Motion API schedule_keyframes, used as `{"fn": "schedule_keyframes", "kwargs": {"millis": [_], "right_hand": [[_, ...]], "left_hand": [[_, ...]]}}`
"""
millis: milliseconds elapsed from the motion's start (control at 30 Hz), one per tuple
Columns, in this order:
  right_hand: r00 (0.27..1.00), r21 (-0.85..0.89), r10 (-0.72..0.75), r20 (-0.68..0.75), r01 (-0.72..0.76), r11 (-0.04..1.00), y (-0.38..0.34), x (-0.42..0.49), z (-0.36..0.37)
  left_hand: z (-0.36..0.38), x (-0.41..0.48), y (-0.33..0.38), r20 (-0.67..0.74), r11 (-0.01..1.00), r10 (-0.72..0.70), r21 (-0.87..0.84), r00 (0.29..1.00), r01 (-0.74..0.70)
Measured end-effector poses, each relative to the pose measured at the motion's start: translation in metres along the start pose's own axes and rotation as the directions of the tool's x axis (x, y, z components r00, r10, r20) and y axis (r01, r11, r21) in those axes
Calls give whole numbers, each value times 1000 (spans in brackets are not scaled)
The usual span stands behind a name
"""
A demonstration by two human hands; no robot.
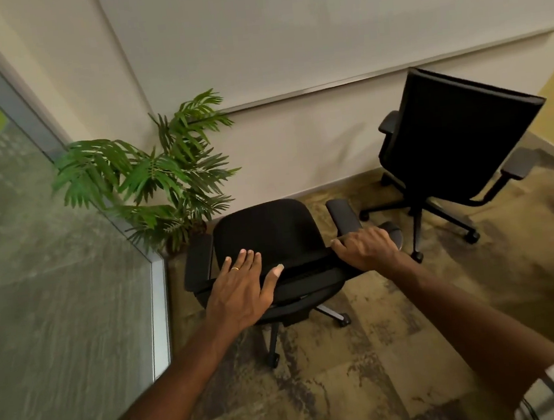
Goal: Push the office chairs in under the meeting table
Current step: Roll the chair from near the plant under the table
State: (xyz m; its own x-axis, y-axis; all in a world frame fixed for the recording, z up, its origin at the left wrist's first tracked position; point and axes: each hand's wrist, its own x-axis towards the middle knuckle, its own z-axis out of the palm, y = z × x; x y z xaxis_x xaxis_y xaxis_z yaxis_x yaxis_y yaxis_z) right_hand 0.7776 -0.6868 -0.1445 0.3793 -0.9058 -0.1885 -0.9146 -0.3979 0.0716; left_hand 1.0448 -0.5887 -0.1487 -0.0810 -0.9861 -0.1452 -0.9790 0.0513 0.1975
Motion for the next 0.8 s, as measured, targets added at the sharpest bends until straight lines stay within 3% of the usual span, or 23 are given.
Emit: {"fn": "schedule_keyframes", "kwargs": {"millis": [67, 167, 333, 500, 567, 667, 733, 800], "right_hand": [[1000, -25, 17, 8, -16, 1000, -2, -17, -1], [996, 81, 86, -10, -84, 993, -11, -40, 2], [994, -89, 91, -52, -96, 991, -59, -79, 0], [989, -109, 95, -111, -107, 988, -113, -131, 13], [988, -80, 136, -68, -141, 987, -126, -170, 24], [956, -14, 250, -153, -255, 967, -140, -204, 27], [958, -9, 249, -146, -253, 967, -150, -212, 27], [929, 119, 332, -163, -315, 941, -166, -218, 34]], "left_hand": [[4, -3, 1, -1, 999, 44, 1, 999, -44], [4, -10, -5, -17, 995, 98, 8, 995, -98], [-4, -39, -35, -41, 981, 195, 10, 980, -195], [-6, -75, -67, -57, 959, 281, 42, 958, -279], [2, -97, -62, -5, 936, 350, 31, 937, -350], [5, -107, -59, -8, 914, 405, 21, 914, -405], [-1, -104, -64, -5, 899, 436, 30, 900, -436], [-5, -106, -76, -5, 890, 453, 50, 891, -452]]}}
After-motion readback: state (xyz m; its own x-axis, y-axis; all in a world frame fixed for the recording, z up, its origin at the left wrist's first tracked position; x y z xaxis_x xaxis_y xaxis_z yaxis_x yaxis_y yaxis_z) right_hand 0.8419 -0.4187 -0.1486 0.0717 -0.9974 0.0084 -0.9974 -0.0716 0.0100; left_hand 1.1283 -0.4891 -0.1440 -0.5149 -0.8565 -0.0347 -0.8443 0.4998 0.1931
